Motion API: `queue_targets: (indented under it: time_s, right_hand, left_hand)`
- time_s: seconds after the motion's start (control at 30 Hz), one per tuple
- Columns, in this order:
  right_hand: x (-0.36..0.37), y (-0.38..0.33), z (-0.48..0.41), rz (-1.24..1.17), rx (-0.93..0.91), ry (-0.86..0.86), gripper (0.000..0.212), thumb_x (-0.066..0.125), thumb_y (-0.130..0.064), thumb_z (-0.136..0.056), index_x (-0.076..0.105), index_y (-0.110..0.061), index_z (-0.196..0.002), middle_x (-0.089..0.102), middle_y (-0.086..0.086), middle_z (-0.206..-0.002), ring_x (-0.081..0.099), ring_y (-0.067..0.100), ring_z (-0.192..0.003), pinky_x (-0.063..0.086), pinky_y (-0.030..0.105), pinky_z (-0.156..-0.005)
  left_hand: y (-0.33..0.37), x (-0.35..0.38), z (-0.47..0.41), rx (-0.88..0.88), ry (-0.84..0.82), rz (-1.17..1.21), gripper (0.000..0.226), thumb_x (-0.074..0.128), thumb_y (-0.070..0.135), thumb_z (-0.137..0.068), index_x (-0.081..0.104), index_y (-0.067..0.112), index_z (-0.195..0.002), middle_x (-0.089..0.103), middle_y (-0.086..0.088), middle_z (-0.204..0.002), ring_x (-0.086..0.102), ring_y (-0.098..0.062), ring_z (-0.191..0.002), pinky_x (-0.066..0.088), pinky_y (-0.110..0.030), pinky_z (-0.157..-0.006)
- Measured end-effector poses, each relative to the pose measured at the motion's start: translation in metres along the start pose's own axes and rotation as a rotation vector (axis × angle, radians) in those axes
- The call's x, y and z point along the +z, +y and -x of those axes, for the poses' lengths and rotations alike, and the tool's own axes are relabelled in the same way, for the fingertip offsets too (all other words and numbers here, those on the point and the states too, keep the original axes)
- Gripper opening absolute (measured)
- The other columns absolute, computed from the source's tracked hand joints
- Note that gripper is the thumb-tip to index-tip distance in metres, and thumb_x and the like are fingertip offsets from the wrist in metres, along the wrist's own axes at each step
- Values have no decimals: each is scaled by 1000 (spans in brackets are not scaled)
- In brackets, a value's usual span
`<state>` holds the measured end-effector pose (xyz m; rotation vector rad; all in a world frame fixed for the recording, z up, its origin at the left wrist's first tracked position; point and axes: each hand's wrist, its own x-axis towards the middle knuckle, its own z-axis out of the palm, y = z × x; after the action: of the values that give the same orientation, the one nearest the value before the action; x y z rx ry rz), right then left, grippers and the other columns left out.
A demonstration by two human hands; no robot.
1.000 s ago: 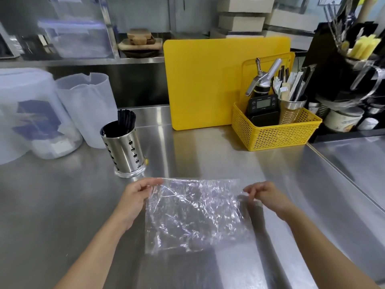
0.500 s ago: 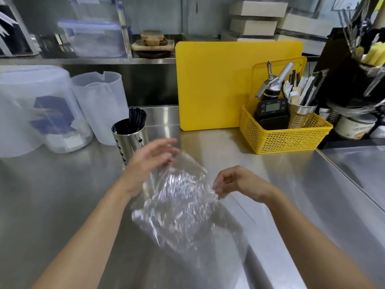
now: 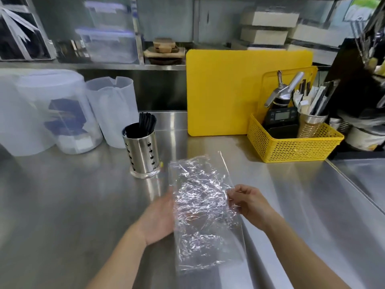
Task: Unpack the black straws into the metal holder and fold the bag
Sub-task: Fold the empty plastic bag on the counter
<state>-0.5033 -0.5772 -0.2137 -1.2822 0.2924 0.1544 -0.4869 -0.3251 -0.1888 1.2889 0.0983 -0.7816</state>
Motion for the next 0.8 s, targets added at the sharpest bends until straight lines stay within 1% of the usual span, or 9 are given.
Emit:
queue_targets:
  time_s: [0.03,0.1,0.17,0.27,0.33,0.47,0.57,0.7,0.8]
  right_hand:
    - [-2,1,0,5,9,22,16,60,4,-81,61,-5,-68,54,13,-67,51,19,-54,43,21,-46]
    - [-5,2,3,42,26,34,12,61,2,-82,59,-6,-72,53,12,-68,48,18,-55,40,21,-46]
    - [-7,1,7,110,70,2,9,63,0,-80,58,-7,-78,56,9,-68,50,17,-56,40,21,-47]
    - [-9,1,13,186,128,-53,19,67,3,-76,56,-7,-89,57,10,-68,54,15,-55,43,22,-48]
    - [-12,1,16,208,122,-63,18,67,5,-75,57,-5,-87,53,8,-61,49,14,-51,41,22,-49]
    - [-19,0,19,230,107,-42,17,62,7,-78,65,0,-93,61,6,-57,53,14,-47,40,21,-49]
    - [-20,1,20,160,94,-29,17,59,10,-79,67,3,-92,63,5,-56,52,11,-42,41,16,-41]
    - [-25,7,18,113,53,-22,28,47,20,-78,71,6,-72,69,17,-71,59,25,-63,47,20,-48]
    - [-23,11,16,179,30,-73,36,46,21,-74,70,0,-59,59,28,-83,48,32,-75,41,24,-52]
  left_hand:
    - [-1,-2,-1,15,14,-102,86,69,66,-63,53,5,-122,54,-14,-132,54,-28,-118,46,-41,-99]
    - [-4,-4,-6,-9,35,-163,44,80,28,-69,62,5,-102,65,-8,-110,60,-19,-97,51,-28,-81]
    - [-5,0,-8,20,136,-276,27,74,22,-77,65,7,-97,68,-5,-100,59,-18,-94,45,-32,-83]
    - [-3,6,-5,113,240,-437,10,64,24,-85,69,15,-84,67,5,-87,56,-11,-88,37,-22,-73]
    - [-2,8,-2,162,232,-509,13,59,25,-89,65,18,-79,63,8,-79,54,-7,-81,35,-16,-68]
    - [-5,0,-1,211,148,-514,5,56,17,-91,60,13,-91,59,0,-80,52,-12,-71,40,-15,-62]
    - [-9,-5,-2,289,123,-452,9,53,3,-90,58,10,-92,59,2,-65,50,-14,-62,38,-27,-67]
    - [-11,-4,-6,432,246,-402,33,44,-15,-85,63,6,-68,60,4,-59,51,-11,-60,39,-20,-58]
    - [-10,-2,-5,484,270,-440,57,35,-25,-78,64,14,-48,63,3,-54,56,2,-59,42,-7,-61]
